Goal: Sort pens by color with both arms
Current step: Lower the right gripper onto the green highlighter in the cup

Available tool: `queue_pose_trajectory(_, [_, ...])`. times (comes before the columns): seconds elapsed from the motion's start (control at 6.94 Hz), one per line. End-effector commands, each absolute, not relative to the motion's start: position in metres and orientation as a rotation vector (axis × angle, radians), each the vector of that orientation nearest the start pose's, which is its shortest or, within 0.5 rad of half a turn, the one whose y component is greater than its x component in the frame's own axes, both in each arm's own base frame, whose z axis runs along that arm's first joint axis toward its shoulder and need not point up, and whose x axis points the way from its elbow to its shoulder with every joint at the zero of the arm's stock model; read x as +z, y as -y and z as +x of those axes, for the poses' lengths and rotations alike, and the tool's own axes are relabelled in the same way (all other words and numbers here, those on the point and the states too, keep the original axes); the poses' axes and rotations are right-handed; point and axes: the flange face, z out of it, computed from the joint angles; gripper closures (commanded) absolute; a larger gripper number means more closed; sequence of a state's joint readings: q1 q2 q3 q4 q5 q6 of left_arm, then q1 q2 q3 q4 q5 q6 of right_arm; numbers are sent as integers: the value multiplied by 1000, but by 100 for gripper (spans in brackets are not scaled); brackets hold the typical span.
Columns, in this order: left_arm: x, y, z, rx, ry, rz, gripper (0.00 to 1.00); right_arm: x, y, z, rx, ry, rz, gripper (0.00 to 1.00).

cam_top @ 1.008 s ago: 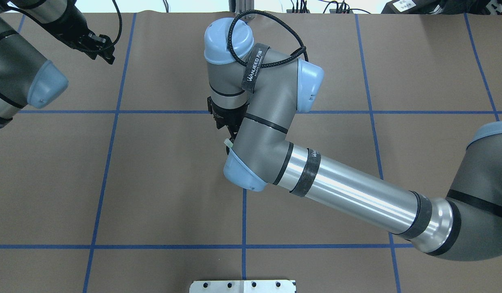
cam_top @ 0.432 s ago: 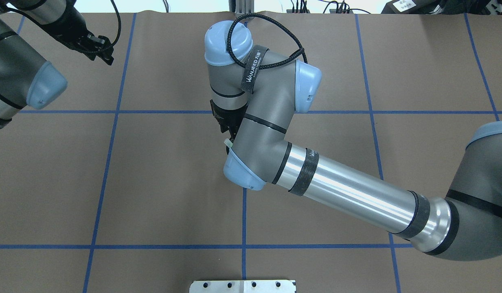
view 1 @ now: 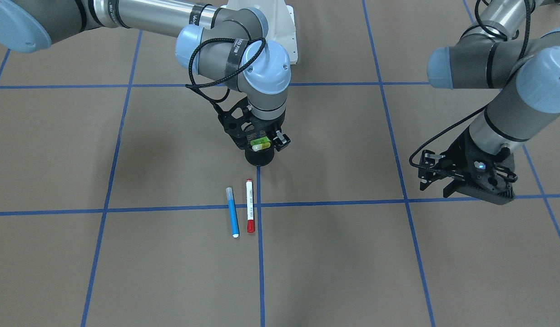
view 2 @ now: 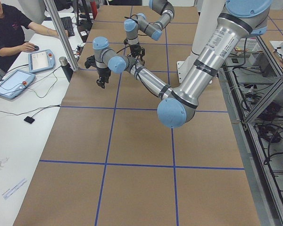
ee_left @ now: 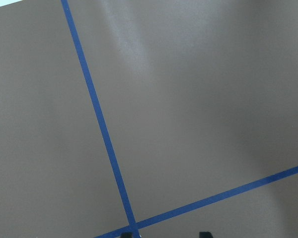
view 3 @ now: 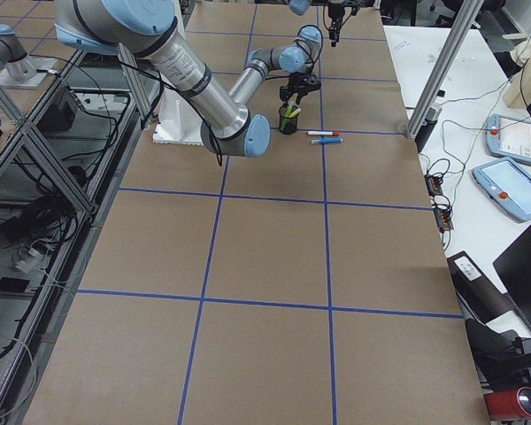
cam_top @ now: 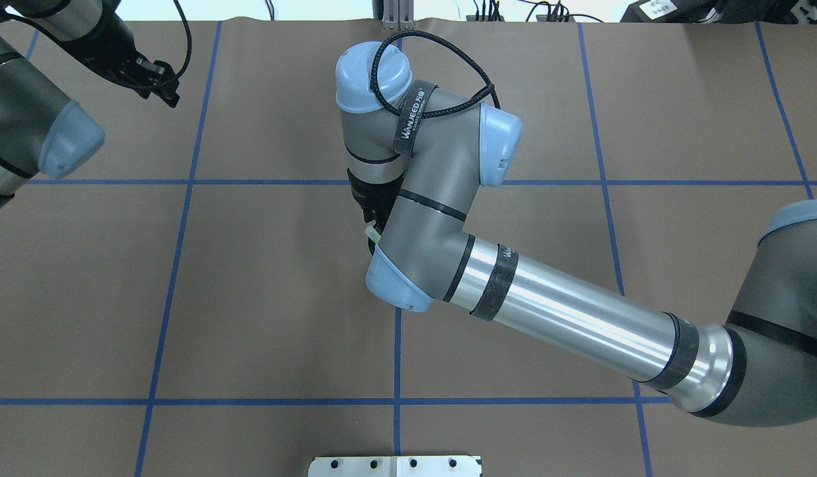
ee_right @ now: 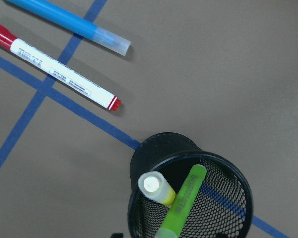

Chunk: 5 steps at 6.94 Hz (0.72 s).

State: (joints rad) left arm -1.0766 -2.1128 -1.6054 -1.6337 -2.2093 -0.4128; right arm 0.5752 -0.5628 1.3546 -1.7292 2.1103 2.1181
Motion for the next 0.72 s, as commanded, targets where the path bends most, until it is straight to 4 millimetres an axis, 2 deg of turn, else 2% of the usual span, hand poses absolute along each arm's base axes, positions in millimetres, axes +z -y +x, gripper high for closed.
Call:
queue_pose_trajectory(0.0, [322,630,251,287,-821,291,45,120,478,-604,883,644,-538,31])
queue_pose_trajectory(0.29, [324,628,249,288,-820,290,45,122,473,-607,875,639,-540,36])
queue_pose_trajectory(0.58, [324,628,249,288,-820,290,45,119,472,-606,874,640,-552,49])
